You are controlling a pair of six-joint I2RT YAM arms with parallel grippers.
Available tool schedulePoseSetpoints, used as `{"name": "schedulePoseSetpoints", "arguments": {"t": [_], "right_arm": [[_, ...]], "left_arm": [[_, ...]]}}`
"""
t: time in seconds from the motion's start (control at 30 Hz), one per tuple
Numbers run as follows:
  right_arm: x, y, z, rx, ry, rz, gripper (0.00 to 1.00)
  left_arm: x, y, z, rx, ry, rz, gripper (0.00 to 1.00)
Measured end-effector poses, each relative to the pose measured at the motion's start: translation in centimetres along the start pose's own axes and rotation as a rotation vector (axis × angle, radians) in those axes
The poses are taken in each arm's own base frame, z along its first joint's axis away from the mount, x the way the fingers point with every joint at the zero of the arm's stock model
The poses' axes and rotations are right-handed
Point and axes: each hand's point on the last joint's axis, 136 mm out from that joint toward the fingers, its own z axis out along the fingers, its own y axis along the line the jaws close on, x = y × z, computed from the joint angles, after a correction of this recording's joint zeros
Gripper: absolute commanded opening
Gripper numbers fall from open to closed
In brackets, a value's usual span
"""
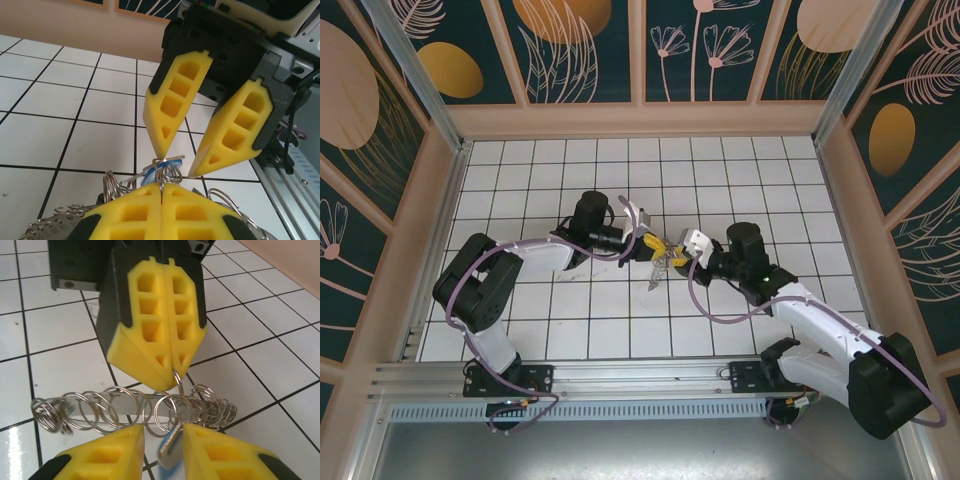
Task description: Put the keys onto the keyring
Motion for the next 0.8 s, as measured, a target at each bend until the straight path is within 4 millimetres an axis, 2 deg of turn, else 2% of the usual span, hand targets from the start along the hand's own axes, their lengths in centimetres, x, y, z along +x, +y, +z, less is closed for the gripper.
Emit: {"name": "schedulePoseSetpoints", "arguments": {"t": [0.1,0.17,0.3,0.47,0.6,0.8], "right_arm": [[0.3,-0.4,0.2,0.015,0.007,0.001,0.19],[0.6,-0.4,0.5,0.005,0.015,0.003,0.09],[1.3,0.0,1.2,-0.027,0.027,0.016,0.08],[0.8,0.4,1.3,-0.049,-0.005,0.027,0.14],[0.6,1.2,1.5,-0.076,-0.017,0.024,0.14],[0.5,1.3,1.7,-0.029,0.001,0.002,0.2]], "left_arm": [[-0.2,0.0,0.0,0.003,-0.007,-0.001,0.0],[-0.3,0.0,-0.1,0.001,-0.015,-0.003,0.0],[-0.3,-0.2,-0.2,0.004,-0.031,-0.028,0.0],[-0.7,-0.2,-0.4,0.001,-0.057,-0.041,0.0],[-1.0,-0.3,-0.5,-0.001,-0.075,-0.046,0.0],[-1.9,-0.4,-0.5,0.003,-0.104,-0.033,0.0]]}}
